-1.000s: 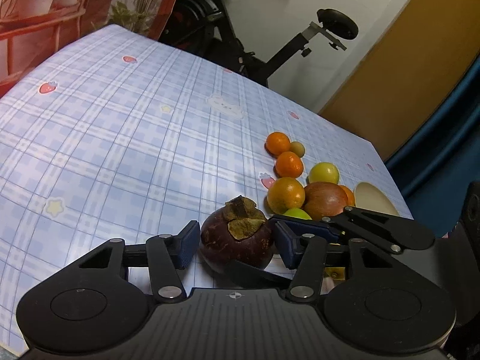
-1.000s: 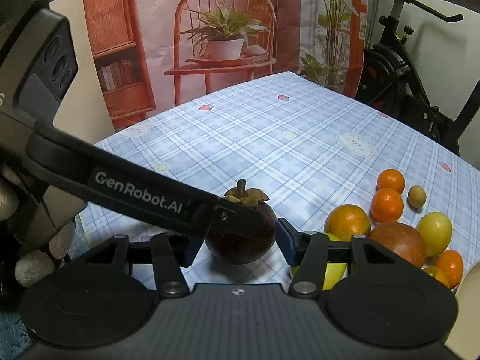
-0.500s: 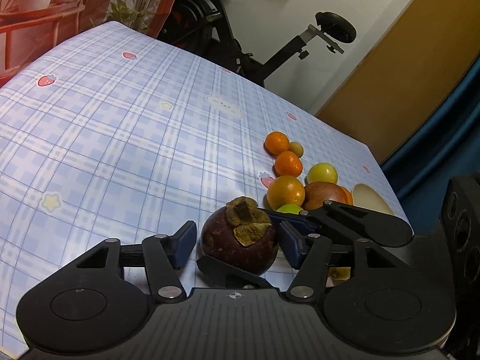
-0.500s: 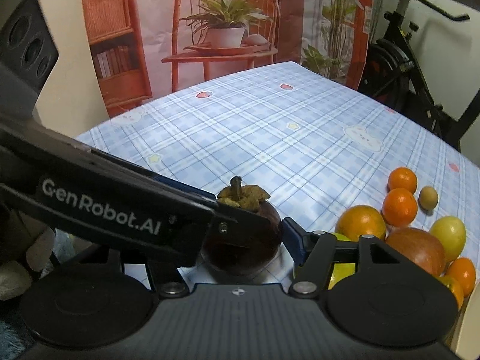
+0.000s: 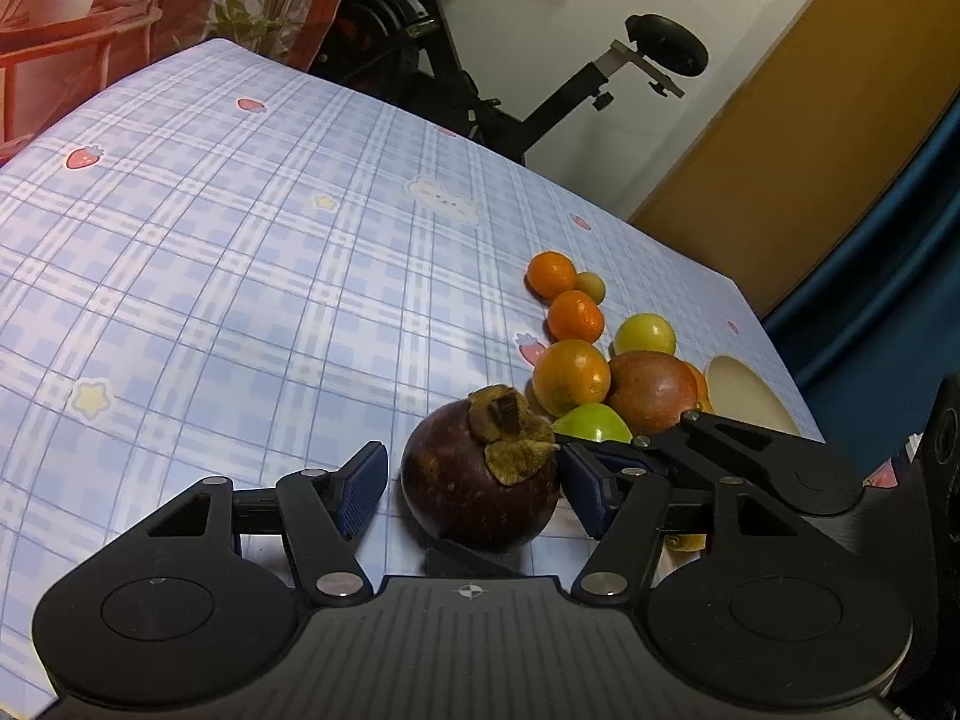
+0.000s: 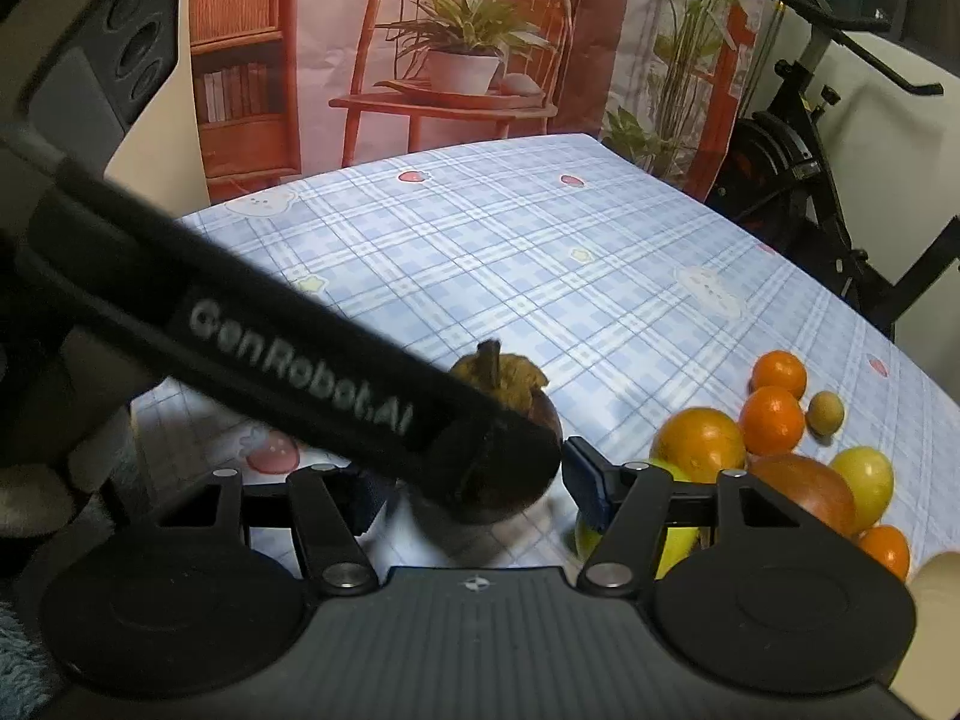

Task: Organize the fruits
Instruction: 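Close the left tool on the mangosteen and lift it, then carry the mangosteen in the left tool over the beige plate, then lower the mangosteen onto the plate and open the left tool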

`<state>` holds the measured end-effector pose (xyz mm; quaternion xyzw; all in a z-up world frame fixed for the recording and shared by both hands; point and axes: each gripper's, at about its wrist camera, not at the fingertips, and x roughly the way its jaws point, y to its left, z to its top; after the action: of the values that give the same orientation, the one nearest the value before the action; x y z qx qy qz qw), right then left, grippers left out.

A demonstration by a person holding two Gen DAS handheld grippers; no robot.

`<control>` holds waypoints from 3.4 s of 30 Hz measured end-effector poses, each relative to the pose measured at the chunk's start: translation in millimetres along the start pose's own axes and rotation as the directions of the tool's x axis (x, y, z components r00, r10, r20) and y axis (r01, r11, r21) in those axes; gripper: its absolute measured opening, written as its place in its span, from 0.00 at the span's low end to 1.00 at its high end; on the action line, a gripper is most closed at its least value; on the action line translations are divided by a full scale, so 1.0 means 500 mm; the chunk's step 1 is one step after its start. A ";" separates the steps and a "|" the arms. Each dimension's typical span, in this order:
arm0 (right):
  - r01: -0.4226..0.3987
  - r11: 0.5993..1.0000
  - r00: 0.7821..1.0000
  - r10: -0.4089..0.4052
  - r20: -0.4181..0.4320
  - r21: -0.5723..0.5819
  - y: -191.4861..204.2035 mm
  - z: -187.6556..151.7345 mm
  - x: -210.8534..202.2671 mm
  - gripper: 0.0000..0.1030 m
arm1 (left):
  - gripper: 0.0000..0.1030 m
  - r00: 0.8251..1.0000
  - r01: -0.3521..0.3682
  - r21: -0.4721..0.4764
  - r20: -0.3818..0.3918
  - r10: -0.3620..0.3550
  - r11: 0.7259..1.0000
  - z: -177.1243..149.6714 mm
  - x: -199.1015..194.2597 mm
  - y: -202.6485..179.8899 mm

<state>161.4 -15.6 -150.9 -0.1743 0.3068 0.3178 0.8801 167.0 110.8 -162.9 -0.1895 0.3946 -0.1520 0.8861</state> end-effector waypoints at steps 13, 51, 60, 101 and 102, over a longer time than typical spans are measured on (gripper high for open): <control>-0.035 0.997 0.999 0.033 0.032 0.073 -0.010 -0.008 -0.003 0.59 | 0.60 0.999 -0.026 0.058 0.029 0.024 0.998 0.002 -0.015 -0.019; 0.190 0.831 0.896 -0.365 0.254 0.523 -0.312 -0.226 -0.260 0.59 | 0.61 0.988 0.093 0.526 -0.154 -0.013 0.845 0.054 0.264 -0.484; 0.166 0.795 0.905 -0.358 0.231 0.583 -0.357 -0.262 -0.239 0.59 | 0.61 0.981 0.075 0.546 -0.190 0.037 0.834 0.054 0.329 -0.499; 0.126 0.751 0.880 -0.385 0.276 0.648 -0.323 -0.252 -0.295 0.65 | 0.62 0.983 -0.179 0.386 0.117 0.144 0.905 0.066 0.066 -0.353; 0.123 0.754 0.884 -0.379 0.275 0.645 -0.316 -0.250 -0.297 0.65 | 0.62 0.981 -0.184 0.378 0.124 0.147 0.908 0.065 0.055 -0.344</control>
<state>122.6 -261.8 -130.3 0.1456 0.1850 0.1059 0.9661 188.4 -45.5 -82.1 0.0166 0.3301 -0.1424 0.9330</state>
